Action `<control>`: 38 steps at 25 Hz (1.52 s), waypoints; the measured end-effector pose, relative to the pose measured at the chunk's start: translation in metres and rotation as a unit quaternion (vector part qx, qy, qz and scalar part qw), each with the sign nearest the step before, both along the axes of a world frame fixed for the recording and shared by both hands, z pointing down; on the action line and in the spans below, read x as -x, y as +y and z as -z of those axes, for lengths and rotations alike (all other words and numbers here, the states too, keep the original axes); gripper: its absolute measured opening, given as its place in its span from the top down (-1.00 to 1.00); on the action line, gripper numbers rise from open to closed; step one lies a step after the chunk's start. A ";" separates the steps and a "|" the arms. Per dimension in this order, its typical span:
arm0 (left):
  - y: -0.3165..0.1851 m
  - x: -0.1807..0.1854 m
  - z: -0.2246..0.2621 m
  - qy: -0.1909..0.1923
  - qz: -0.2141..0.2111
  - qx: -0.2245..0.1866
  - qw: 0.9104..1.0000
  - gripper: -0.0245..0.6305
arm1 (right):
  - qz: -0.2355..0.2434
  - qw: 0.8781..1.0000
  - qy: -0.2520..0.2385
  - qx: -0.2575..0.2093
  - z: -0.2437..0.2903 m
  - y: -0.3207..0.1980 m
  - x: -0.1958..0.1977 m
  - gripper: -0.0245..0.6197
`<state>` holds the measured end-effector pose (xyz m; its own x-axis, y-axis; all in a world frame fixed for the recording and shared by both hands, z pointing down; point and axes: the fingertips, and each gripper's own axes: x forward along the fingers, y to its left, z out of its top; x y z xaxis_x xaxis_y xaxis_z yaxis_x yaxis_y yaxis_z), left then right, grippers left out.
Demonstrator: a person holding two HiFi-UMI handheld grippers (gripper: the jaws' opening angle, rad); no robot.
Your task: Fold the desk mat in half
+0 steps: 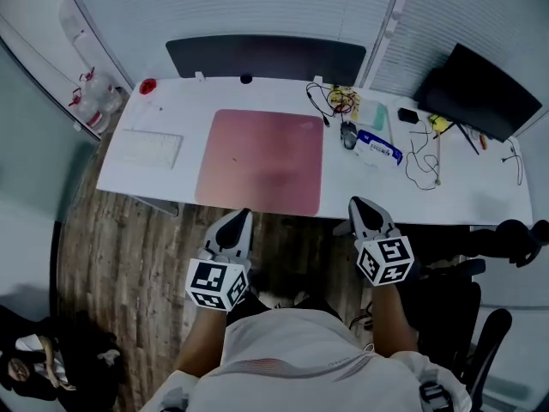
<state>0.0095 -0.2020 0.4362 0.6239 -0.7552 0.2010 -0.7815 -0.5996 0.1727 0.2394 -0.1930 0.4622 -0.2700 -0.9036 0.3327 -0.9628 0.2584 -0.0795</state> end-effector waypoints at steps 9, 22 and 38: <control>-0.101 0.059 -0.002 -0.007 -0.067 -0.010 0.998 0.88 | -0.072 0.997 0.024 0.013 -0.001 -0.068 0.061 0.76; -0.134 0.058 -0.037 0.004 -0.090 0.052 0.995 0.88 | -0.098 0.975 0.047 0.194 -0.114 -0.085 0.053 0.43; -0.118 0.041 -0.066 -0.021 -0.061 0.091 0.994 0.88 | -0.120 0.917 0.033 0.380 -0.279 -0.055 0.022 0.53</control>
<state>-0.0311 -0.3202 0.5025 0.6969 -0.6227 0.3559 -0.7135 -0.6526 0.2552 0.2169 -0.2484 0.7408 -0.0503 -0.4349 0.8991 -0.9939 -0.0669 -0.0880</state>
